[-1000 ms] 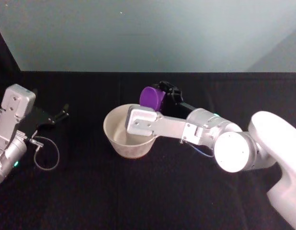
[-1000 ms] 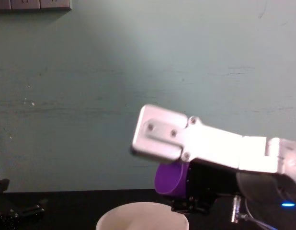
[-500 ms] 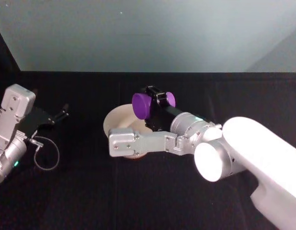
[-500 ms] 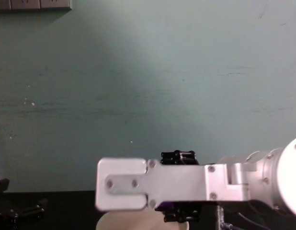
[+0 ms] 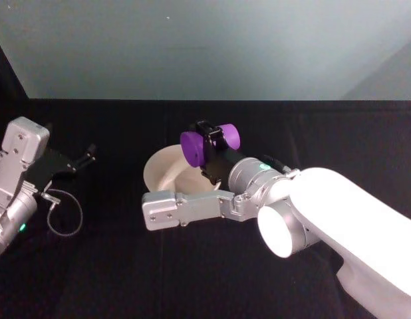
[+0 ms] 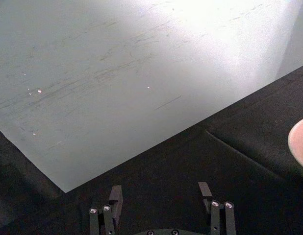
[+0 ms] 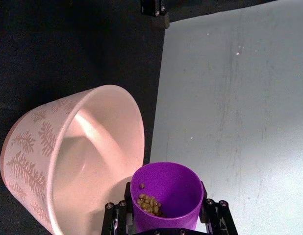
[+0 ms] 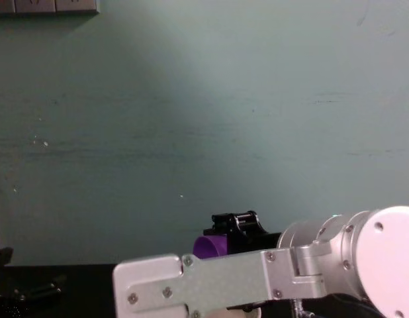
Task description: Pick up the cup and pour the mung beans from the cup into the bowl.
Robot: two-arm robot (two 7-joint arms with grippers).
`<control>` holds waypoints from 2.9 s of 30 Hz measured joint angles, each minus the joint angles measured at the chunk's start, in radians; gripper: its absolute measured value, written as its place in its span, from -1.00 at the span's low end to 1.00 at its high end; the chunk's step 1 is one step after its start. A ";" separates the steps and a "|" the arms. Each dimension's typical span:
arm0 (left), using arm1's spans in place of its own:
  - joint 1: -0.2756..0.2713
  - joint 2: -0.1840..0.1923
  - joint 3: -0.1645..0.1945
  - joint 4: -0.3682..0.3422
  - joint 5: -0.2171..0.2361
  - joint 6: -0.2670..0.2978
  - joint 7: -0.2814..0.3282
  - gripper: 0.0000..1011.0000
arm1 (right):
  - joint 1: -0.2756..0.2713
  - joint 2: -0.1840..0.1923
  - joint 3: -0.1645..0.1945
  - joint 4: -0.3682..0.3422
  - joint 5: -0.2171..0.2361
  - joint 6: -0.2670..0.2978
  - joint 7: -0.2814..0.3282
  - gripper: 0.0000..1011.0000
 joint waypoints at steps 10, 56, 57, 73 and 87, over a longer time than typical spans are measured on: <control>0.000 0.000 0.000 0.000 0.000 0.000 0.000 0.98 | 0.005 -0.008 -0.021 0.003 -0.080 -0.003 0.031 0.44; 0.000 0.000 0.000 0.000 0.000 0.000 0.000 0.98 | -0.024 -0.051 0.008 0.007 -0.216 -0.037 0.078 0.44; 0.000 0.000 0.000 0.000 0.000 0.000 0.000 0.98 | -0.025 -0.052 0.009 0.007 -0.217 -0.037 0.078 0.44; 0.000 0.000 0.000 0.000 0.000 0.000 0.000 0.98 | -0.032 -0.057 0.014 0.007 -0.223 -0.040 0.080 0.44; 0.000 0.000 0.000 0.000 0.000 0.000 0.000 0.98 | -0.033 -0.054 0.014 0.000 -0.233 -0.039 0.086 0.44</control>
